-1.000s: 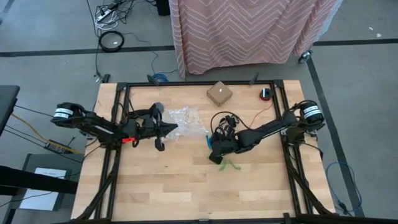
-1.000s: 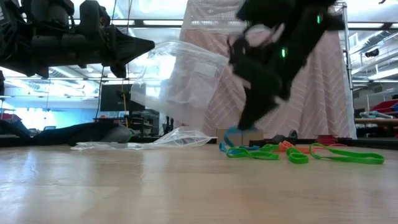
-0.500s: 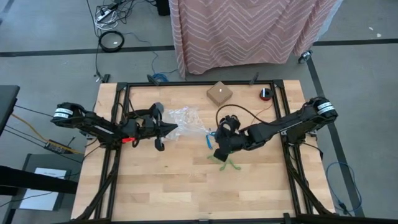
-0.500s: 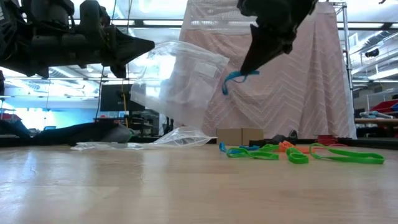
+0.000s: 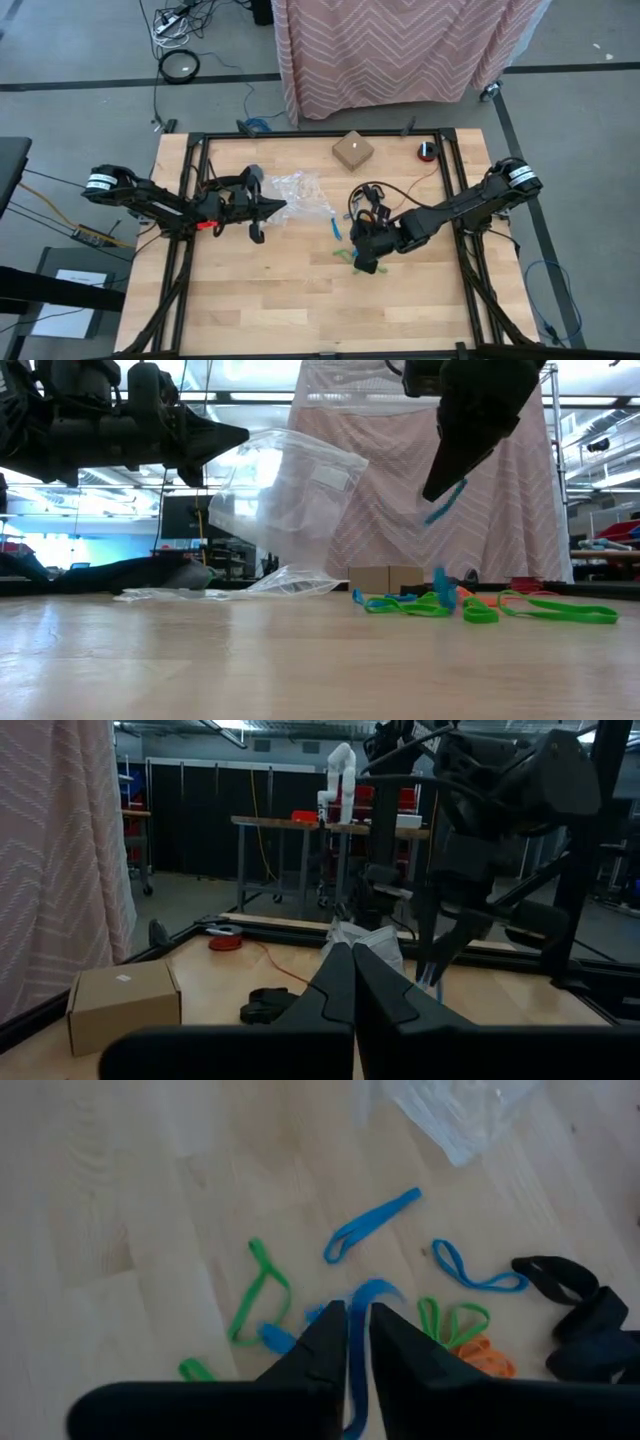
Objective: Sort rubber bands
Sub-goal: Put the blue rubber band into the transparent zip bag
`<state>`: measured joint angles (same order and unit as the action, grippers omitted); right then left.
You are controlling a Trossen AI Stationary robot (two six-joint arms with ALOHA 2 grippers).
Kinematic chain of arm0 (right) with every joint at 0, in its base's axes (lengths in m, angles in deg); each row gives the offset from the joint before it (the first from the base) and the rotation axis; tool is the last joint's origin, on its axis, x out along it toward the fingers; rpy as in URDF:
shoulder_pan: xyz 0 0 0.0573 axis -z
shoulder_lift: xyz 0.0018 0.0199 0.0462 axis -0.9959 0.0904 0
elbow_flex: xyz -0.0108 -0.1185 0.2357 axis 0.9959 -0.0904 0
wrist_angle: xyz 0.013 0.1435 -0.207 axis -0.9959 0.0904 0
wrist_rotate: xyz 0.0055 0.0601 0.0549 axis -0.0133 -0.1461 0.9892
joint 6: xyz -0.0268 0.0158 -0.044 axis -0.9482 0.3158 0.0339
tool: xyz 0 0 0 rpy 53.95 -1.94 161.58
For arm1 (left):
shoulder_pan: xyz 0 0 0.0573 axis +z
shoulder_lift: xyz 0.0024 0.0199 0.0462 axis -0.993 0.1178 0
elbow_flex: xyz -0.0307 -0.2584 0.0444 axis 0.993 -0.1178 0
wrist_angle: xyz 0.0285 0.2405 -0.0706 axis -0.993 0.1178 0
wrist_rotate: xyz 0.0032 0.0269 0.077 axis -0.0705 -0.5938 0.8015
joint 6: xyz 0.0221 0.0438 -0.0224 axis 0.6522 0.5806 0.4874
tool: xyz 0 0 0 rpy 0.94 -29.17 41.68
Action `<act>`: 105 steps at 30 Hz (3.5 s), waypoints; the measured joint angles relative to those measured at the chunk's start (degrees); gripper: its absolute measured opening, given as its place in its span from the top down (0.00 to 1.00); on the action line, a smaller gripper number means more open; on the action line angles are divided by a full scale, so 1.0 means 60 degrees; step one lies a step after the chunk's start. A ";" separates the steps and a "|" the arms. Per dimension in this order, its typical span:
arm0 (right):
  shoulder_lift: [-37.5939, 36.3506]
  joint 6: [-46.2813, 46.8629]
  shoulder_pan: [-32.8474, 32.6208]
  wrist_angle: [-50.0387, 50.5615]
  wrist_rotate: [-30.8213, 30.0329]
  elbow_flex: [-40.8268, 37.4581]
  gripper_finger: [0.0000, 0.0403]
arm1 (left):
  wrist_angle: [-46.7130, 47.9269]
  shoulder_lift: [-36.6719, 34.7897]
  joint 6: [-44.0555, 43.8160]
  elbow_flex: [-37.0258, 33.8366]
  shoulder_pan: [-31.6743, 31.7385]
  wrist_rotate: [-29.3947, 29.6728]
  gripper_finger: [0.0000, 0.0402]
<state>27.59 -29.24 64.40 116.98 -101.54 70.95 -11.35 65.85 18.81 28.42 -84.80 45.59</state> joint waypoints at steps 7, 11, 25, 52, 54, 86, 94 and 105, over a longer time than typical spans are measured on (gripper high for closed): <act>0.0000 0.0000 0.0067 0.0058 0.0165 0.0004 0.78 | 0.0002 0.0000 -0.0004 0.0000 0.0000 0.0004 1.00; -0.0001 -0.0086 0.0069 0.0259 0.0073 -0.0019 0.78 | 0.0007 0.0000 -0.0003 0.0000 0.0000 0.0004 1.00; -0.0004 -0.1689 0.0604 -0.2538 0.0880 -0.1814 0.68 | 0.0007 0.0000 0.0015 0.0000 0.0000 -0.0066 1.00; 0.1395 -0.2490 0.0895 -0.3984 0.1389 -0.2087 0.67 | 0.0049 -0.0002 0.0055 0.0007 0.0000 -0.0066 1.00; 0.1395 -0.2321 0.0994 -0.3873 0.1370 -0.2087 0.72 | 0.0044 -0.0004 0.0058 0.0007 0.0000 -0.0069 1.00; 0.0790 -0.5589 0.0528 -0.5142 -0.4485 0.2441 1.00 | -0.0209 -0.0004 -0.0243 0.0004 -0.0011 -0.0174 1.00; 0.0943 -0.5463 0.1171 -0.7263 -0.4792 0.2416 1.00 | -0.0863 -0.0004 -0.0192 0.0024 -0.0011 -0.0006 1.00; 0.1674 -0.6366 0.1229 -0.9842 -0.4945 0.2415 1.00 | -0.0809 -0.0004 0.0099 0.0402 -0.0011 0.0420 1.00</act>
<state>37.64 -67.43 71.78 57.93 -131.21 85.44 -16.20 65.83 19.41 30.83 -84.86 48.11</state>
